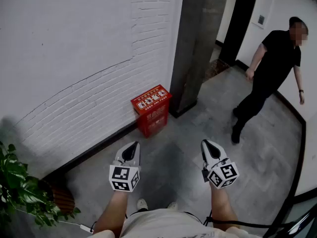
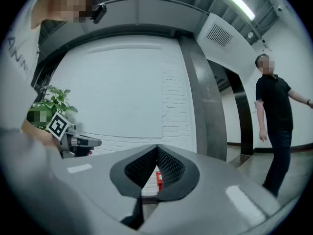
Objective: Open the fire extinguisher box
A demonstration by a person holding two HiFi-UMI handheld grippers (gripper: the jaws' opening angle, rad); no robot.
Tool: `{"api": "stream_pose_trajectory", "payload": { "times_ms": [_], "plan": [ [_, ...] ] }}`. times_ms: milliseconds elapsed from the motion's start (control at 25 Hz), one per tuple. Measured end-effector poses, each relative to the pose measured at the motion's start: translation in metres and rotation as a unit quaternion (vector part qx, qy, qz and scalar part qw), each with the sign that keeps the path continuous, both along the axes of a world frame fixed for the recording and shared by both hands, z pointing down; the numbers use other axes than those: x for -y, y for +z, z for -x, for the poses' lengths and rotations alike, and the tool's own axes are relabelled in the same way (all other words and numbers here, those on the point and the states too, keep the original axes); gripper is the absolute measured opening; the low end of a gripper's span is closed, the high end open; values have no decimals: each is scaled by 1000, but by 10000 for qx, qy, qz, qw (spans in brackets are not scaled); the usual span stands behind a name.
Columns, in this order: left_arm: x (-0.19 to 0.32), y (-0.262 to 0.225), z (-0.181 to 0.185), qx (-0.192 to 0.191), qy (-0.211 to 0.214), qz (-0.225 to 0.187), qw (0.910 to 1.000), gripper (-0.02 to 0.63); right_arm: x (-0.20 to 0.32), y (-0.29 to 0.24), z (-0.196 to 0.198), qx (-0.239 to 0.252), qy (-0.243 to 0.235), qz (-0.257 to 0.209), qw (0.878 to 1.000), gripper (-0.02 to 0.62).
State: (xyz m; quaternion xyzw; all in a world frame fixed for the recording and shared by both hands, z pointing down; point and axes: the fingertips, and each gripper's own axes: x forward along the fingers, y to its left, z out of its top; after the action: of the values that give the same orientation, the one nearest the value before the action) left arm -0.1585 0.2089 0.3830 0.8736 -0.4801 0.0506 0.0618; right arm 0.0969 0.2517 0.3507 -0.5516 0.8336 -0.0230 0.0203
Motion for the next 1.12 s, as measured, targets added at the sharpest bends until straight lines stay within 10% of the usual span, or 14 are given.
{"api": "stream_pose_trajectory", "payload": {
  "times_ms": [680, 1120],
  "plan": [
    [43, 16, -80, -105, -369, 101, 9992, 5, 47, 21, -90, -25, -215, 172, 9996, 8],
    [201, 42, -118, -229, -369, 184, 9989, 5, 196, 45, -115, -182, -327, 312, 9988, 6]
  ]
}}
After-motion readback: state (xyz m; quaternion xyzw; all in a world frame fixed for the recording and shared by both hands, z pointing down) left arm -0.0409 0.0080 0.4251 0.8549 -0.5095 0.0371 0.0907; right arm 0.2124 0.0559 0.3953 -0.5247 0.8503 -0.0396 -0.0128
